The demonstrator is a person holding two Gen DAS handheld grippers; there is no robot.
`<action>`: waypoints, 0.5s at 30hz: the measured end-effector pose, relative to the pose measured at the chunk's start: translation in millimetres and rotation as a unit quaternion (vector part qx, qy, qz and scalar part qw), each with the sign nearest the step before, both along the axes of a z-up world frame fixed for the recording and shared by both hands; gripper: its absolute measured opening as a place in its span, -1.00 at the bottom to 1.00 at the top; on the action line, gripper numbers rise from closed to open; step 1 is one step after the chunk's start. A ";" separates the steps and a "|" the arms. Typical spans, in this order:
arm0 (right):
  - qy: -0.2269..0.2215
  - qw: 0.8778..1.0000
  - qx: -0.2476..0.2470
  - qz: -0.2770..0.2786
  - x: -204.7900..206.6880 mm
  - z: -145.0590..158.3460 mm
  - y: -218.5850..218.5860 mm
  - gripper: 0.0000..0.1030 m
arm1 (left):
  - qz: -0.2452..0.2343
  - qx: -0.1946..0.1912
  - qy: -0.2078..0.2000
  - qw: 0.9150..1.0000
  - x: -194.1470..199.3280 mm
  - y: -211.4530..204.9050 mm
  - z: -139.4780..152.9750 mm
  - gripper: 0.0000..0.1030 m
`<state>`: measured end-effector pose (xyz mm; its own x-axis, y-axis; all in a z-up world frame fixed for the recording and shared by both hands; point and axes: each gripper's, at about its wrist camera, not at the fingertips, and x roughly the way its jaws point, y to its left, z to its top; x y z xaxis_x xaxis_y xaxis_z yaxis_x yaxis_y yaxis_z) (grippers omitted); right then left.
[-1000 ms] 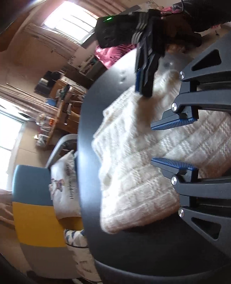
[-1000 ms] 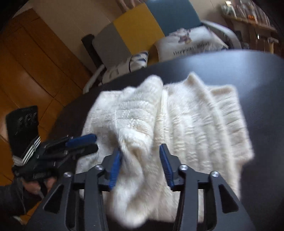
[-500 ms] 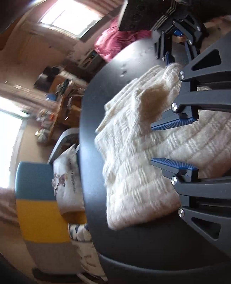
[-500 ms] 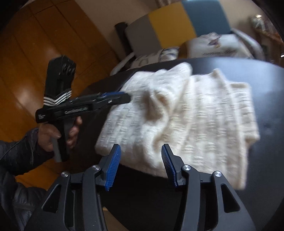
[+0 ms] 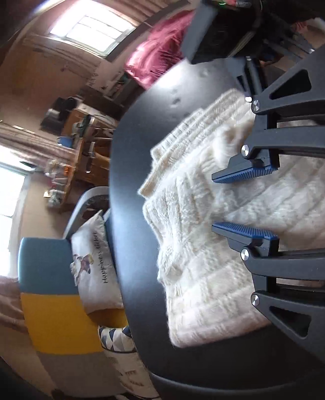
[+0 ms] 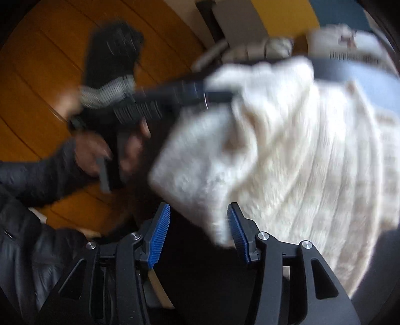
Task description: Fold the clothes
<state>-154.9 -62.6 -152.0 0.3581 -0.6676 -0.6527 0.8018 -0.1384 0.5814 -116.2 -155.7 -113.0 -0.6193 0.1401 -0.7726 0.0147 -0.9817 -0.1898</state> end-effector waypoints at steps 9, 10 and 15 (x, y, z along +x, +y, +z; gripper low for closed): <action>-0.029 0.998 -0.032 -0.037 -5.2 -18.4 10.1 0.00 | -0.001 0.035 0.018 0.999 -26.6 3.1 19.1 -0.36; -0.030 0.998 -0.031 -0.038 -5.9 -18.6 9.9 0.00 | 0.004 0.038 0.015 0.999 -31.4 -0.3 20.1 -0.36; -0.030 0.998 -0.030 -0.038 -8.3 -21.4 8.2 0.00 | 0.007 0.077 -0.023 0.997 -59.4 -14.7 22.1 -0.36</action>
<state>-163.2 -54.4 -173.4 0.3420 -0.7321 -0.5891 0.7537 -0.1607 0.6373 -175.6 -170.4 -90.9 -0.5859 0.2517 -0.7703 0.0397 -0.9405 -0.3375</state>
